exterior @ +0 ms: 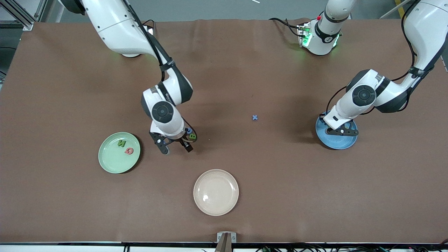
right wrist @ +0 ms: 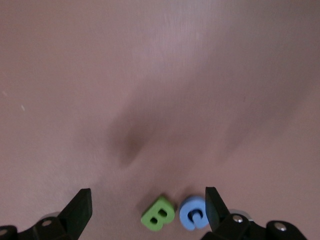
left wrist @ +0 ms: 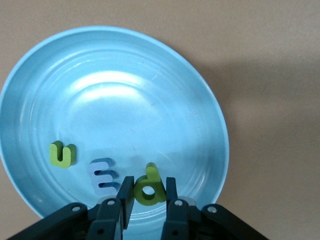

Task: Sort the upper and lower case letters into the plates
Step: 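Release the d into the blue plate while the right gripper reaches C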

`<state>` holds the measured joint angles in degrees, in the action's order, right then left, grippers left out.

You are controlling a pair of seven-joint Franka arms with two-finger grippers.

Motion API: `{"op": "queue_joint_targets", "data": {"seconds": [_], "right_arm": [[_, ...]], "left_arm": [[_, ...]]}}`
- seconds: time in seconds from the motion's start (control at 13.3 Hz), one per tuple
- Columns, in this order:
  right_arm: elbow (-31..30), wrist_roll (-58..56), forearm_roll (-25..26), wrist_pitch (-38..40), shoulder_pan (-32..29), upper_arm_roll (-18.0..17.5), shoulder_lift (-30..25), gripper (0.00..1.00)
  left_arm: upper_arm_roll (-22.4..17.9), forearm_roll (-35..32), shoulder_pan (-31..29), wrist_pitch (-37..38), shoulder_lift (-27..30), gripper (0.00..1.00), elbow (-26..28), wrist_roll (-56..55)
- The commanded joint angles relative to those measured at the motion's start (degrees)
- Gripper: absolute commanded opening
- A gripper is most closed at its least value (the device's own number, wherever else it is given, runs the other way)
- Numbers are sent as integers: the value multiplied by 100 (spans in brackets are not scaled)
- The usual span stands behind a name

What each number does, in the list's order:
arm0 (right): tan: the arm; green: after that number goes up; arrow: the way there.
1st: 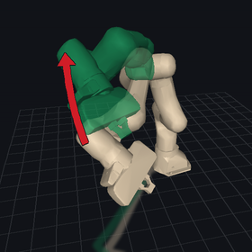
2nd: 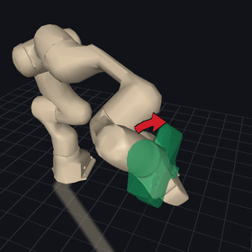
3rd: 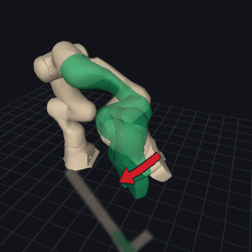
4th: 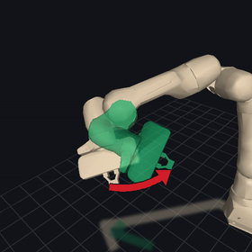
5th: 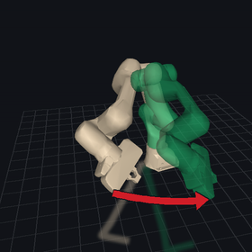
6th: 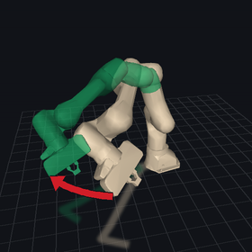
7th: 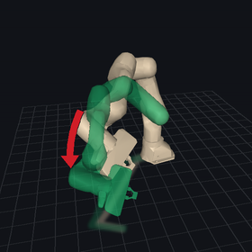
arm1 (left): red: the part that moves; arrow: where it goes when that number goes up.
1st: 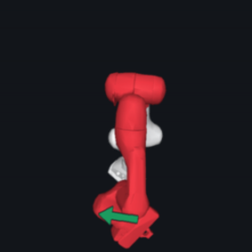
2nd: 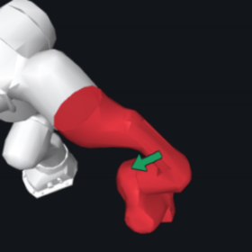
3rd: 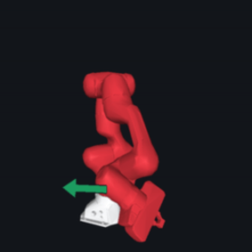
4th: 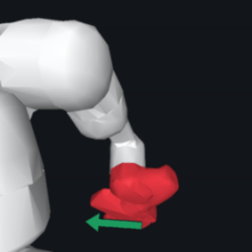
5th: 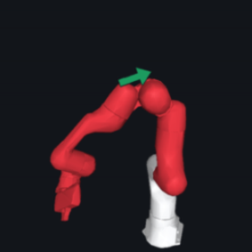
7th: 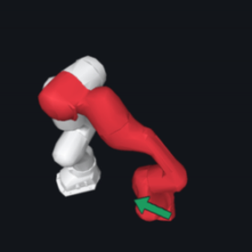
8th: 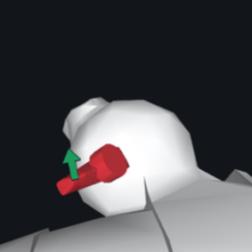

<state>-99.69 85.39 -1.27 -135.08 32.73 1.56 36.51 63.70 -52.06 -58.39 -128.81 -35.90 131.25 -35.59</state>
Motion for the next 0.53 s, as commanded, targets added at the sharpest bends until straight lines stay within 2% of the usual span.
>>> {"op": "queue_joint_targets", "data": {"seconds": [0.0, 0.45], "right_arm": [[11, 555, -49, -97, 154, 55, 49, 100], [19, 1954, -66, -106, 190, 55, 58, 100]], "left_arm": [[72, -287, -120, -152, -93, 14, 77, 44], [-129, -542, -102, -311, -269, 15, 50, 44]]}}
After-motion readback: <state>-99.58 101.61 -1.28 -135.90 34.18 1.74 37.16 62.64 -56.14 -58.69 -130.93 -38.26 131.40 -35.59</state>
